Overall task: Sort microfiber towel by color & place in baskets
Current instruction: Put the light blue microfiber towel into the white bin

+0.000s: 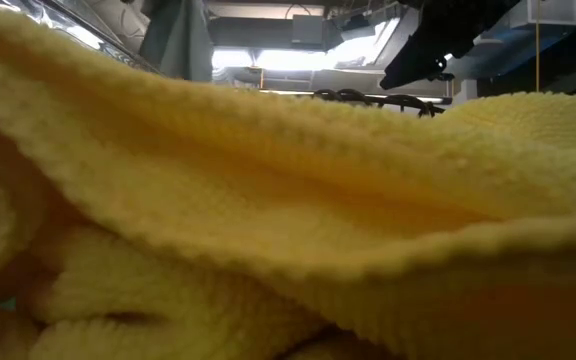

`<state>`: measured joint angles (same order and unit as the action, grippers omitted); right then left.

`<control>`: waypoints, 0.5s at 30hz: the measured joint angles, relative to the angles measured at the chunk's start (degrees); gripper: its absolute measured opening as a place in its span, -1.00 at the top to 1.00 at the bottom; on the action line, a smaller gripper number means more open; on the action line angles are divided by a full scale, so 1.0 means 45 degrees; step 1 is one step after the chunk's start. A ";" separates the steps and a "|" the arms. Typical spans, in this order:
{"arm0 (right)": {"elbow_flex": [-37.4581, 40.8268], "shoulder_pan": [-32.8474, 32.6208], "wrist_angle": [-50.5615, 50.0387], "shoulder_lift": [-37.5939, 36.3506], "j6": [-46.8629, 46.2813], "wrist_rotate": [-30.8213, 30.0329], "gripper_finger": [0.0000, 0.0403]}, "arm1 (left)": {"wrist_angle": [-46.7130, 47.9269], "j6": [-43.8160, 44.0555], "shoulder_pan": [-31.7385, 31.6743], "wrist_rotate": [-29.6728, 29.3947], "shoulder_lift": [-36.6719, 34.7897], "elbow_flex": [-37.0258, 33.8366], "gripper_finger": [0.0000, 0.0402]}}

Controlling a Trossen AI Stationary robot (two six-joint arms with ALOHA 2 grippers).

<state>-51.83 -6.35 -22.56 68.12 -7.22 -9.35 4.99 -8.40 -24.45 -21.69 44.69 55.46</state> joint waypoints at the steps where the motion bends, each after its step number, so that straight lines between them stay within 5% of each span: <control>1: 0.0000 0.0000 -0.0001 0.0000 0.0000 -0.0003 0.10 | 0.0174 0.0133 0.0036 0.0000 -0.0137 0.0000 0.99; 15: 0.0000 0.0000 0.0014 0.0000 0.0000 0.0001 0.10 | 0.2429 0.0849 0.0659 0.0041 0.0754 0.0000 0.98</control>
<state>-51.83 -6.35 -22.50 68.12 -7.22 -9.34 15.92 -4.58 -21.48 -21.51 48.09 55.46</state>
